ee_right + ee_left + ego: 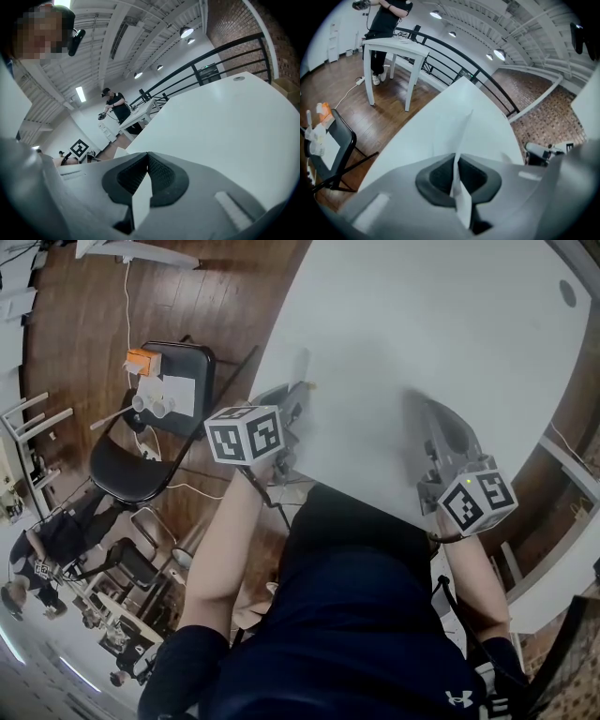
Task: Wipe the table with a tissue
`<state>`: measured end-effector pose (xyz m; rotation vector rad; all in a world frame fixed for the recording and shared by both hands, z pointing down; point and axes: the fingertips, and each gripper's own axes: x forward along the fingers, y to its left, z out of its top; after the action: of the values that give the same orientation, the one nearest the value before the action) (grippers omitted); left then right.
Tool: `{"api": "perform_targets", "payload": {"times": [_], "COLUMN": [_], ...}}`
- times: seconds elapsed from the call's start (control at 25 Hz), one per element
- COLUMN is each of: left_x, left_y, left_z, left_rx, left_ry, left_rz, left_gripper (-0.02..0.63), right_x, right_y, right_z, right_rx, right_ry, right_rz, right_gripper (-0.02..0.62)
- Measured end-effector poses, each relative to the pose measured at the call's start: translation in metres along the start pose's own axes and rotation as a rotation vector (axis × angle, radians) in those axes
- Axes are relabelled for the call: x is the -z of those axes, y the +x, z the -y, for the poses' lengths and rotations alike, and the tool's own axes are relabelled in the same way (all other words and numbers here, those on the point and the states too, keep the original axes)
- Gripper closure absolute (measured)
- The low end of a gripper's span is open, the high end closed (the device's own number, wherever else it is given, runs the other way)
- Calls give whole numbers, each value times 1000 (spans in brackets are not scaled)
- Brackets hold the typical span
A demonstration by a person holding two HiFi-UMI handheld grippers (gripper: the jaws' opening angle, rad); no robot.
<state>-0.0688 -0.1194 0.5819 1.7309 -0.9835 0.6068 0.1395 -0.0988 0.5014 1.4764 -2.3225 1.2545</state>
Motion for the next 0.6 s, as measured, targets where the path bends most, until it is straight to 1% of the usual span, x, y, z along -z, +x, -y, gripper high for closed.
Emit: {"api": "perform_targets", "payload": {"times": [0.16,0.6], "left_x": [0,1], "left_y": [3,10], "left_z": [4,17], "left_rx": [-1,10], "left_ry": [1,0], "left_rz": [-1,-4], "left_gripper": [600,601], "right_x": [-1,-6], "right_y": [-3,-1], "right_z": [7,9], "right_rx": [1,-2], "right_ry": [2,16], "right_rz": [10,6], "right_gripper": [584,585]}}
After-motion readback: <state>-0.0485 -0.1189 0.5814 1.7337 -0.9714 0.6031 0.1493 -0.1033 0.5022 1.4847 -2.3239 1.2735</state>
